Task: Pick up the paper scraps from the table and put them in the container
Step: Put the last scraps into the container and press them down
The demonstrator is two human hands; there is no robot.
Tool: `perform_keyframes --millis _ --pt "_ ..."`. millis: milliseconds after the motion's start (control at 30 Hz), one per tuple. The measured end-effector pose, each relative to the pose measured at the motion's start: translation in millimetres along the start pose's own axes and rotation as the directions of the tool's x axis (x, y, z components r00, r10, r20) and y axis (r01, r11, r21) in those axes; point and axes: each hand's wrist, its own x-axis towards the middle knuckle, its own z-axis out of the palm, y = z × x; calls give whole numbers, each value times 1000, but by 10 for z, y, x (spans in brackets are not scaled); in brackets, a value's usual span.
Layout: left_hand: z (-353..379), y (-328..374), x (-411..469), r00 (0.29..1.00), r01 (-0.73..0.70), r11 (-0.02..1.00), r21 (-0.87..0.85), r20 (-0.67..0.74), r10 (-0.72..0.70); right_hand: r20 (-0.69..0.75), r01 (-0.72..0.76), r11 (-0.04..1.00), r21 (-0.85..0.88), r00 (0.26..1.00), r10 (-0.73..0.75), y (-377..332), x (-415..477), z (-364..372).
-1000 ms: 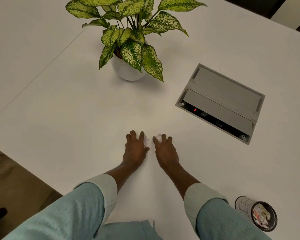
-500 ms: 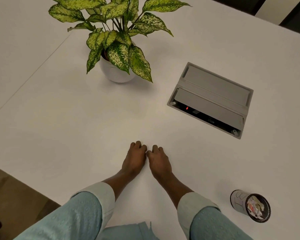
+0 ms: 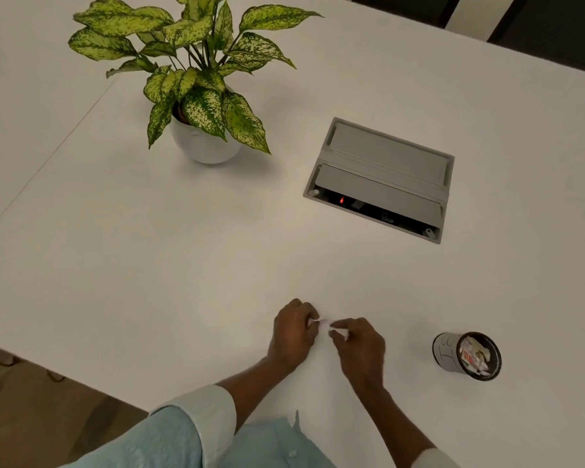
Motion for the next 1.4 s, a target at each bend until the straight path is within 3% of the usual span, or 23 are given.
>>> perform_keyframes --millis 267,600,967,1167,1267,1400 --pt "578 948 -299 978 -147 979 -143 126 166 -230 -219 968 125 942 243 267 -414 -1008" --pt "1181 1815 -363 935 -267 955 -127 207 289 -387 -247 930 274 856 342 622 -391 -1869" --pt "1688 2323 -128 876 -350 925 146 401 268 -355 -280 957 -74 904 237 973 62 -2264" --pt "1819 2334 -103 804 -443 882 162 507 311 -258 -264 953 -148 941 221 1048 163 -2325" --pt "1810 2254 -108 787 -481 867 129 499 363 -248 -265 950 -166 943 220 1100 138 -2343" --pt "1681 2145 -134 817 -493 856 154 420 394 -254 -222 957 -188 952 172 1134 47 -2315"
